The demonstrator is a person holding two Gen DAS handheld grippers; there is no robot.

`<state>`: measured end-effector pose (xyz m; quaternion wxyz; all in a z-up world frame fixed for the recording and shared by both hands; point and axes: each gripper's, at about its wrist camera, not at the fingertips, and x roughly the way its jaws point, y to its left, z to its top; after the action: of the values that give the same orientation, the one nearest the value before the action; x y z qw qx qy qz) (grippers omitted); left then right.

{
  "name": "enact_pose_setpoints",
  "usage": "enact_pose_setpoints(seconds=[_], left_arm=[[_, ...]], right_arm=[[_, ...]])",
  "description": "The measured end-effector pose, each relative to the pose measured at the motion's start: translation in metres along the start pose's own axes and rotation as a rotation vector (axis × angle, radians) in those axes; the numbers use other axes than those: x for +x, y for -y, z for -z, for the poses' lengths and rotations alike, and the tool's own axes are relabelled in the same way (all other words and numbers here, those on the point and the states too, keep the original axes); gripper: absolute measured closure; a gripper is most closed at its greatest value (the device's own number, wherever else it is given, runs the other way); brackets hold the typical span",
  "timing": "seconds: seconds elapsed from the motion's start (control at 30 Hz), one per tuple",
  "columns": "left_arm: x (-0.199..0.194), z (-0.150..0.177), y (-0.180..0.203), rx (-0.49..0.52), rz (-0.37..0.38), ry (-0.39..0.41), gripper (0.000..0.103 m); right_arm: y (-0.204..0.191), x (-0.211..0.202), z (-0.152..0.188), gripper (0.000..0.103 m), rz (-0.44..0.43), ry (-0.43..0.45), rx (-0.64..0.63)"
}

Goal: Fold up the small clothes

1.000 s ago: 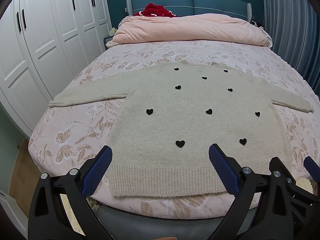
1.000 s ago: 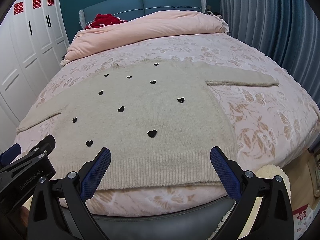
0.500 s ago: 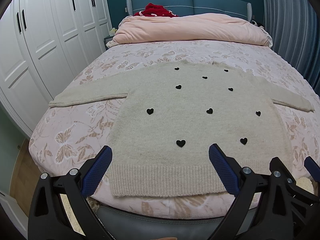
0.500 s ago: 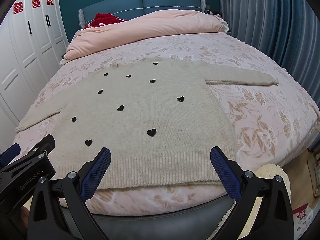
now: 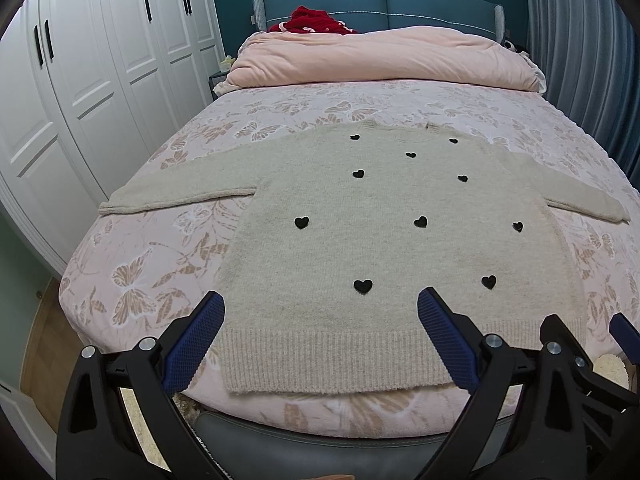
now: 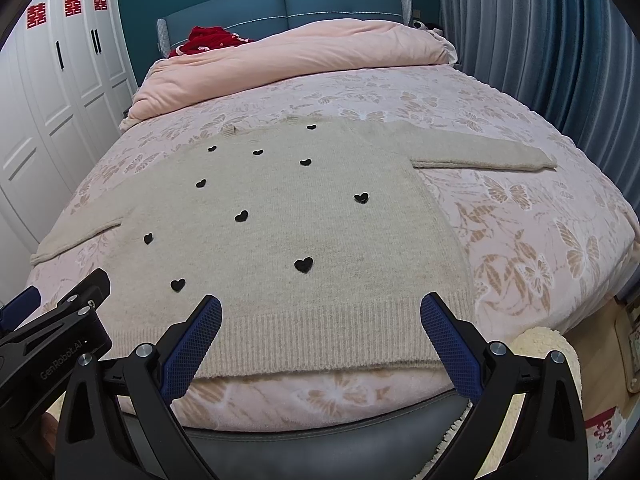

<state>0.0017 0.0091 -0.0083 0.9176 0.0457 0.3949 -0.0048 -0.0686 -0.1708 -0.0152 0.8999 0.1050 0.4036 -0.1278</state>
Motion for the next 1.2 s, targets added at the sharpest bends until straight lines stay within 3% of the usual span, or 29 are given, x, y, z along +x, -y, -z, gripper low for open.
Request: enact_pose_setpoints(seconds=[0.83,0.93,1.03,1.13,1.2], left_arm=[[0.001,0.001,0.001,0.004,-0.006,0.000,0.008],[0.003,0.002,-0.003,-0.014,0.028,-0.017,0.006],[0.009,0.000,-0.010,-0.049,0.103,-0.036,0.005],[0.016,-0.003,-0.015,-0.056,0.162,-0.027,0.005],[0.021,-0.006,-0.017,-0.052,0.150,-0.005,0.005]], right_arm=[[0.001,0.004,0.004,0.005,0.004,-0.013,0.006],[0.001,0.009,0.002,0.005,-0.018,-0.026,-0.003],[0.020,0.023,-0.003,0.005,-0.057,-0.048,0.013],[0.068,0.044,-0.021,0.005,-0.079,-0.058,0.107],[0.111,0.061,-0.040,0.005,-0.060,-0.049,0.179]])
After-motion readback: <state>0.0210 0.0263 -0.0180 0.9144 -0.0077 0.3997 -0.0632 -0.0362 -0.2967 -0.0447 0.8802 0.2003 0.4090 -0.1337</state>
